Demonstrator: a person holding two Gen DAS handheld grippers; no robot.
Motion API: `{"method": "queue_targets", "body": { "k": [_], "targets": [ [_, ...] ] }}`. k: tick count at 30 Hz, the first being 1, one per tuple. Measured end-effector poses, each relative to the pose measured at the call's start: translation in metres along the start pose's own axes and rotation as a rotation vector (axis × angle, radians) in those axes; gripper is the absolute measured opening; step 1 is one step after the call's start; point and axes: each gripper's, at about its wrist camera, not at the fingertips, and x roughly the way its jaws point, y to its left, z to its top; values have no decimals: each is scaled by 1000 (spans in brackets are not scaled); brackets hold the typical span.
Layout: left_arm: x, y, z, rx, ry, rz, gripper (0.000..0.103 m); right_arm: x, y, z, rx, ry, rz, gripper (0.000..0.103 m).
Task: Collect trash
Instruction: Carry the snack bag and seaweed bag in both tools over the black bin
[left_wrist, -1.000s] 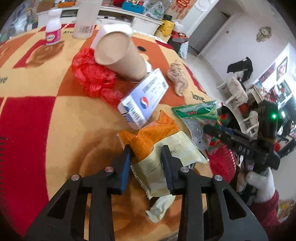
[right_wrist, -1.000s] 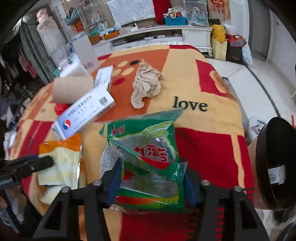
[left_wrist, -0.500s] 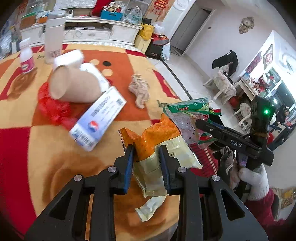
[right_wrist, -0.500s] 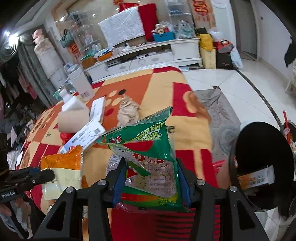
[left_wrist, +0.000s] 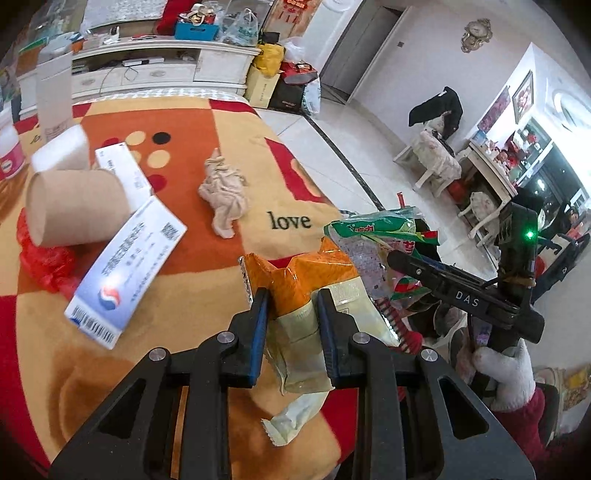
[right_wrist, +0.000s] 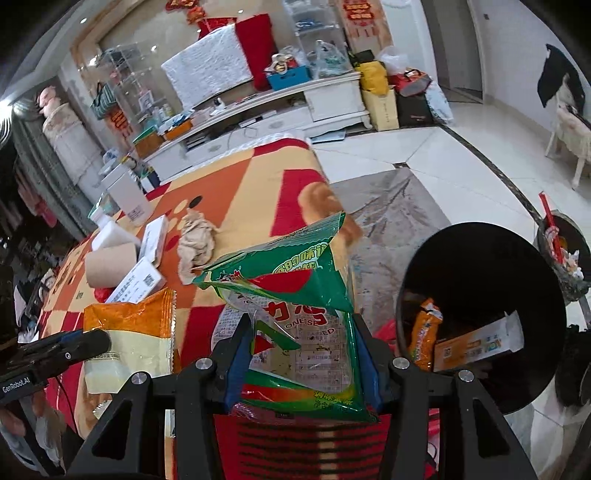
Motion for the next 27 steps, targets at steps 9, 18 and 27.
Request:
{"method": "queue_targets", "body": {
  "k": [9,18,27],
  "targets": [
    [18,-13,8,2,4,-22,23,-7,-30,6,42,-22,-32,49],
    [38,-36,25,11,-3,-55,22,-18,-80,6,125,-40,-101,49],
    [67,-71,43,47,2,-83,22,-21,-129,-3,208,-30,-179,49]
  ]
}}
